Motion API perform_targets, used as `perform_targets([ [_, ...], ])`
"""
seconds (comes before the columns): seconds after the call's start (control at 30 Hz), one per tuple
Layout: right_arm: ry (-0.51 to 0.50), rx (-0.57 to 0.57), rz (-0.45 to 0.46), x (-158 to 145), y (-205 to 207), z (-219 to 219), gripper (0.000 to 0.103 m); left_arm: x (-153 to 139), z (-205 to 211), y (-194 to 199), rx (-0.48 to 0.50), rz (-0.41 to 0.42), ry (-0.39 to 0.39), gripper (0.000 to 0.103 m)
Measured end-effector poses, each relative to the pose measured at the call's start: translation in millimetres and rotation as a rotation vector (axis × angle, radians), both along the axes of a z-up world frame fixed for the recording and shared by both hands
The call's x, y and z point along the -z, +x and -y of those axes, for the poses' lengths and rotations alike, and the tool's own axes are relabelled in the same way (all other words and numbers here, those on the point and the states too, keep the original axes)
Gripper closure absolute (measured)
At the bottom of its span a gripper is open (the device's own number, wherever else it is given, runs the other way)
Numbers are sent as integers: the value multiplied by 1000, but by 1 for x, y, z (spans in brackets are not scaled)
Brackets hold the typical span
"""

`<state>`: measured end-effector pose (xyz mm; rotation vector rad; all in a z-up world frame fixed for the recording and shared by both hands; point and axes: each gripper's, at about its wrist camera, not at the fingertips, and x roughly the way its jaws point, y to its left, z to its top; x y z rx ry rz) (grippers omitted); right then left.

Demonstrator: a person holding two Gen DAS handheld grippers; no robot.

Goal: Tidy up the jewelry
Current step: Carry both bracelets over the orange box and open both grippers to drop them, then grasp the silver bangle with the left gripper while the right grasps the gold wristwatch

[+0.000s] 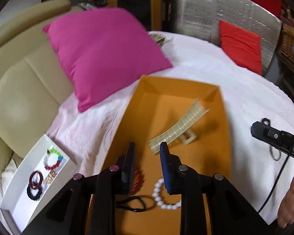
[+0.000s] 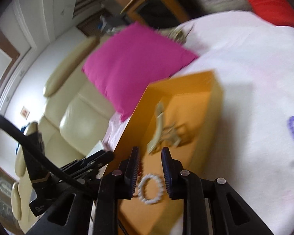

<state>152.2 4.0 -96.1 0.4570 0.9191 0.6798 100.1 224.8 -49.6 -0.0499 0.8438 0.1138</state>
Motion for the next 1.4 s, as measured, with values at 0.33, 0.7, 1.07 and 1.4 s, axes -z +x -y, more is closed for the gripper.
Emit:
perform_targets([
  [0.33, 22, 265, -25, -17, -5, 159, 78, -27, 129, 19, 216, 46, -33, 78],
  [0.7, 50, 569, -124, -14, -37, 351, 78, 15, 257, 55, 393, -33, -45, 78],
  [1.07, 101, 773, -333, 31, -23, 427, 54, 47, 304, 56, 560, -160, -74, 61],
  [1.4, -41, 891, -362, 58, 11, 421, 54, 56, 310, 50, 614, -181, -34, 39],
])
